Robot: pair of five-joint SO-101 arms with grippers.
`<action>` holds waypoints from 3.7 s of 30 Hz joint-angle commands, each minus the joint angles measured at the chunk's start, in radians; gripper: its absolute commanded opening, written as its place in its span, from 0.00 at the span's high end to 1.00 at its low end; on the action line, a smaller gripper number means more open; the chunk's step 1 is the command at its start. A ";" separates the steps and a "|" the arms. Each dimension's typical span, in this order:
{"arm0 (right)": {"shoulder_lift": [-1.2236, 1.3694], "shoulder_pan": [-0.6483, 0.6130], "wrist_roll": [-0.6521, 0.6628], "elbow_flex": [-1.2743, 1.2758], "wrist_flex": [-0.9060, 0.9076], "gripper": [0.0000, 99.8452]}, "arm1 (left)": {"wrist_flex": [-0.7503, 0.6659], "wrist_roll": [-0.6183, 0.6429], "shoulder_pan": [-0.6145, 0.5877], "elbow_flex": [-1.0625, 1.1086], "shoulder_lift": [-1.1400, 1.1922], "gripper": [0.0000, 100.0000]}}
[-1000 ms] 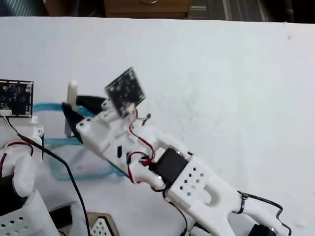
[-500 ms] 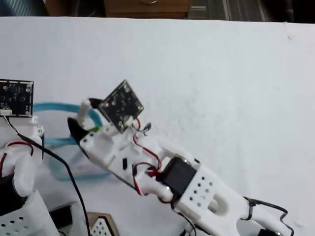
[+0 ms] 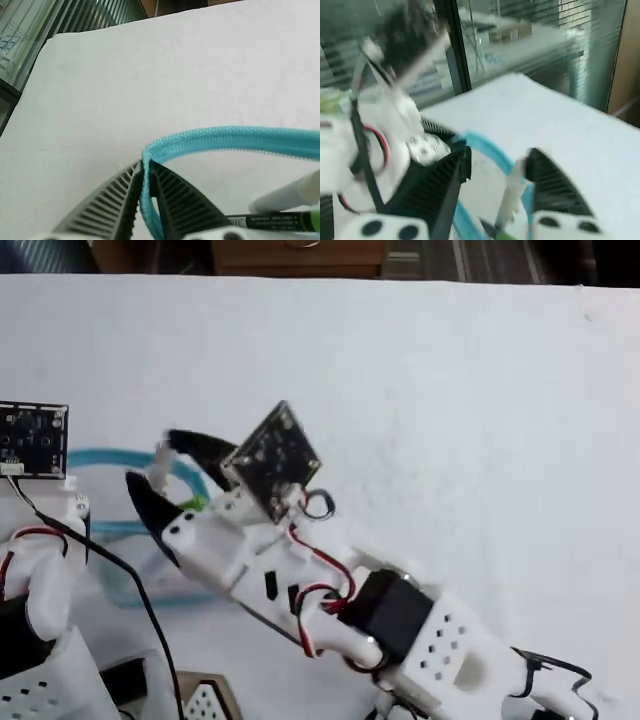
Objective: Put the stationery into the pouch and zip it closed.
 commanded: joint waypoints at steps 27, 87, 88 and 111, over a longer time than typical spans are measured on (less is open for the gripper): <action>0.073 0.044 0.003 -0.158 0.151 0.98 | 0.028 0.005 -0.013 0.204 0.042 0.98; 0.071 0.104 0.180 0.804 -0.211 0.68 | 0.028 0.005 -0.012 0.227 0.039 0.98; 0.071 0.119 0.180 0.809 -0.226 0.68 | 0.028 0.005 -0.012 0.226 0.039 0.98; 0.305 0.102 0.126 0.821 -0.503 0.80 | 0.028 0.005 -0.010 0.227 0.039 0.98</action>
